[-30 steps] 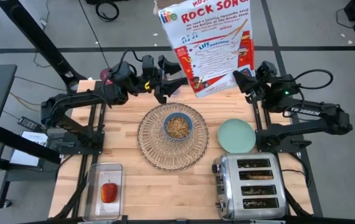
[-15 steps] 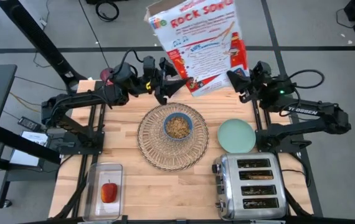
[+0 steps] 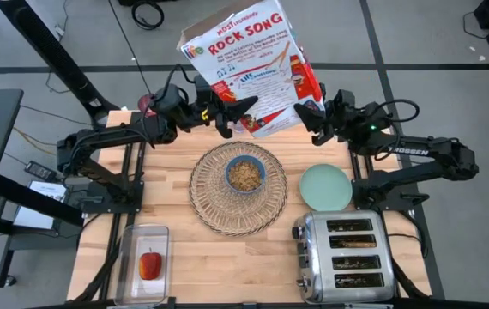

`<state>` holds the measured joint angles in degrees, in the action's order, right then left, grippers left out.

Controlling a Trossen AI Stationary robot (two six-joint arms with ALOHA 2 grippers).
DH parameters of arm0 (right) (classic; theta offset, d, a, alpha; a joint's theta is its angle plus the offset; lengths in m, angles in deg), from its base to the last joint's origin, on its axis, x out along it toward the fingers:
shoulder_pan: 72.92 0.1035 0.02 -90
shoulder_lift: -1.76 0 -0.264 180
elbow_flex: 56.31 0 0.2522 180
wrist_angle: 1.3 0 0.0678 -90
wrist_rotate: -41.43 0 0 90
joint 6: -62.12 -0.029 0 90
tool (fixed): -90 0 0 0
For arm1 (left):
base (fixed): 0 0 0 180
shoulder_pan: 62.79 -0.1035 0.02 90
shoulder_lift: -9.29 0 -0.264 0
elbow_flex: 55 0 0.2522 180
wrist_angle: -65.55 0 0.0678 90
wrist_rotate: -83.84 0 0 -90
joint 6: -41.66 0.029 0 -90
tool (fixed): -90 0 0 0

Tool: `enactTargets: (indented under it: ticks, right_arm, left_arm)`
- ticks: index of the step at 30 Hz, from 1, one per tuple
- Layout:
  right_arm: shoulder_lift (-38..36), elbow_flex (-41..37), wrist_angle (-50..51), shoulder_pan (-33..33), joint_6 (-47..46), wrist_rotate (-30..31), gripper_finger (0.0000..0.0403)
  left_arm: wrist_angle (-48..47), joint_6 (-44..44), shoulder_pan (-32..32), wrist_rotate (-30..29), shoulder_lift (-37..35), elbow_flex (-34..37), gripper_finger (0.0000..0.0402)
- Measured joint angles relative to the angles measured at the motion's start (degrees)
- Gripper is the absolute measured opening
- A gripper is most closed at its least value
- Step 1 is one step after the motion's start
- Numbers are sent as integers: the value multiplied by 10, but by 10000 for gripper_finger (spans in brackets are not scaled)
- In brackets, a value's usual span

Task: Arrange a breakfast setting
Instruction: Pour the cereal from the white cereal box into the blue bowl

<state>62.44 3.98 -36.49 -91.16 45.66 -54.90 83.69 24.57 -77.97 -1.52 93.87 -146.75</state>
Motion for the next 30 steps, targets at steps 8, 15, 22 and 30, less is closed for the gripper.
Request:
enactTargets:
  ticks: [8, 15, 22, 30]
  right_arm:
    - [-38, 1, 98, 0, 4, 2, 299]
    - [-105, 57, 357, 2, 60, -1, 374]
    - [-63, 218, 581, 0, 132, -9, 397]
    - [23, 332, 673, 0, 141, -91, 397]
  left_arm:
    - [-8, 2, -28, 29, -14, 0, 166]
    - [-158, 74, -53, 81, -66, 0, 166]
    - [-269, 152, -35, 90, -71, 1, 166]
    - [-261, 186, 2, 92, -55, 0, 168]
